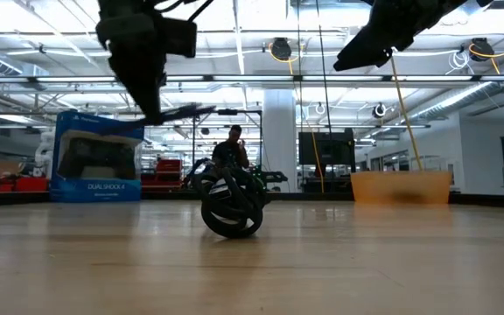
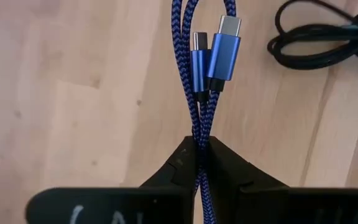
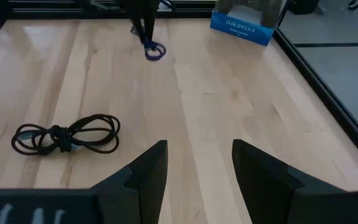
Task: Pick and place USB-C Cables
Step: Put the blue charger cable into the orange bin
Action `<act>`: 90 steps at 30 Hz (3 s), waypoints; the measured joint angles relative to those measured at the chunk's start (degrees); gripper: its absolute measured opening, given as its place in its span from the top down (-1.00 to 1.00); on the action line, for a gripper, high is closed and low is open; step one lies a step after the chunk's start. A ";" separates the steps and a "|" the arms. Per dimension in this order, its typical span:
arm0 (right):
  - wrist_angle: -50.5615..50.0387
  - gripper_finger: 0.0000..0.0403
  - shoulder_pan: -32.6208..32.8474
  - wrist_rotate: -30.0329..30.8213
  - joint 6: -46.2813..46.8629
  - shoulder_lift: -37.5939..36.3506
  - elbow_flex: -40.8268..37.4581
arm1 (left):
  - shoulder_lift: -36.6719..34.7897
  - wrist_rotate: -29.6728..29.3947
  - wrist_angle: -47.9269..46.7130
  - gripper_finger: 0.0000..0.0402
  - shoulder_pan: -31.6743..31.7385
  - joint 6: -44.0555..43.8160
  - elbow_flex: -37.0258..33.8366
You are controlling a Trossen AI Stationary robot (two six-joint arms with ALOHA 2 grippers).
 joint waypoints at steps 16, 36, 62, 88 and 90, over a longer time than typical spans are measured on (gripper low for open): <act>4.55 0.14 0.00 0.00 -0.03 0.30 0.00 | 0.17 -1.57 12.73 0.89 2.69 13.72 5.21; 31.76 -0.09 -0.66 0.00 -6.76 17.29 -0.02 | 4.20 -3.57 32.75 0.87 2.33 22.67 5.14; 36.73 0.67 -0.70 -0.48 -10.75 18.23 -0.02 | 4.19 -3.76 37.47 0.87 1.44 24.88 5.16; 34.88 0.91 -0.70 -0.24 -10.75 16.39 -0.04 | 4.09 -3.38 35.46 0.26 0.70 19.65 5.21; 33.14 0.91 -0.70 -0.22 -10.73 15.31 -0.07 | 4.09 -3.32 34.84 0.17 0.70 19.00 5.18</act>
